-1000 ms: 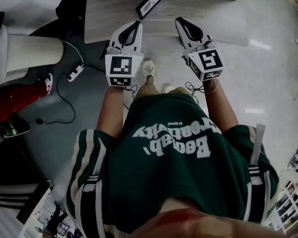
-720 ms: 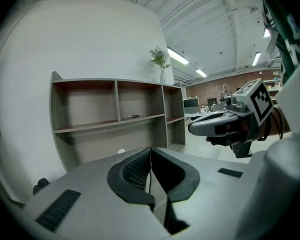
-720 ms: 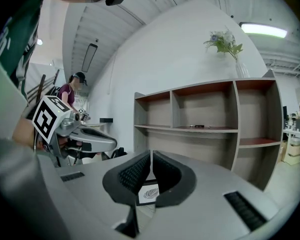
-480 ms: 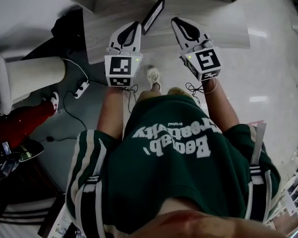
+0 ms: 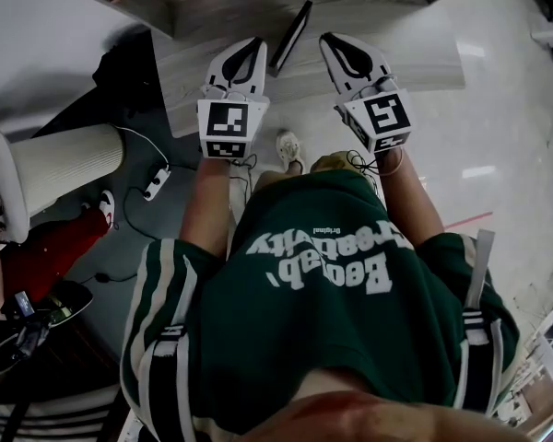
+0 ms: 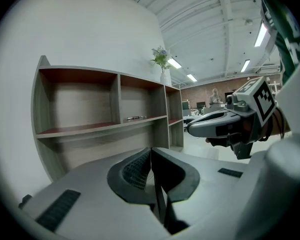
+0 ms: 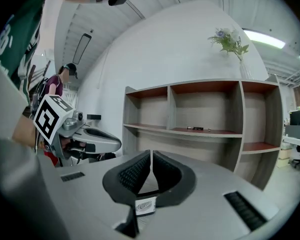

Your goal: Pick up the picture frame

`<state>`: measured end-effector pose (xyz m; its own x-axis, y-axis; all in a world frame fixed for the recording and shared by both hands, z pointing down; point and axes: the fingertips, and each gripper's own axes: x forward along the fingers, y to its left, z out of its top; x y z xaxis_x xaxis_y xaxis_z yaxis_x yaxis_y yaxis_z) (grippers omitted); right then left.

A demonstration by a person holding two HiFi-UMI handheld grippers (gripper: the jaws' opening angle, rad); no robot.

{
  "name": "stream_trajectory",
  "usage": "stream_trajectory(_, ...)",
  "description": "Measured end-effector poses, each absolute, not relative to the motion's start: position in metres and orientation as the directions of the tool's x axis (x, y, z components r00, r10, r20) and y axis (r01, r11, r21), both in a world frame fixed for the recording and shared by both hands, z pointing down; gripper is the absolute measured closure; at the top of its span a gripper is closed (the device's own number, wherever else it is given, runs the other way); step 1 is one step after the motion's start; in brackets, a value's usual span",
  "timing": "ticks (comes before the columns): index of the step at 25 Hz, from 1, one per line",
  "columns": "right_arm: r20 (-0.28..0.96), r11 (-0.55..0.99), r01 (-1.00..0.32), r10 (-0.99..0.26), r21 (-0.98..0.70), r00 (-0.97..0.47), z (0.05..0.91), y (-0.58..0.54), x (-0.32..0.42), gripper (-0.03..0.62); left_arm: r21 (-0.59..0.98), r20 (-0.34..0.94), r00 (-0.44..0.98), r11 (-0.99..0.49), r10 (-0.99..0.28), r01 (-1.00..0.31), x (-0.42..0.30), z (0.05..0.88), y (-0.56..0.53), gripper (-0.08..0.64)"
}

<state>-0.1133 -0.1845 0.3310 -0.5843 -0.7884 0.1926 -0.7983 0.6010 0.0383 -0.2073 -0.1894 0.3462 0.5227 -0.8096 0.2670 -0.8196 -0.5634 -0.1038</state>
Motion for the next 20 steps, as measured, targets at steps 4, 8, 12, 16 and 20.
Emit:
stream_trajectory(4, 0.196, 0.587, -0.808, -0.799, 0.051, -0.568, 0.332, -0.188, -0.117, 0.552, -0.097, 0.262, 0.542, -0.580, -0.799, -0.808, -0.209, 0.348, -0.195, 0.541)
stream_trajectory(8, 0.197, 0.574, -0.816, -0.809, 0.064, -0.553, 0.328, -0.189, -0.117, 0.551, -0.089, 0.250, 0.559, -0.594, -0.790, -0.799, -0.209, 0.345, -0.196, 0.540)
stream_trajectory(12, 0.197, 0.562, -0.824, -0.817, 0.069, -0.541, 0.328, -0.190, -0.119, 0.552, -0.083, 0.249, 0.563, -0.597, -0.788, -0.798, -0.212, 0.347, -0.197, 0.540)
stream_trajectory(16, 0.201, 0.555, -0.830, -0.821, 0.059, -0.535, 0.330, -0.196, -0.123, 0.552, -0.071, 0.254, 0.559, -0.592, -0.789, -0.803, -0.220, 0.349, -0.202, 0.540)
stream_trajectory(20, 0.208, 0.560, -0.826, -0.817, 0.059, -0.538, 0.336, -0.202, -0.127, 0.552, -0.062, 0.261, 0.549, -0.581, -0.794, -0.812, -0.223, 0.355, -0.206, 0.540)
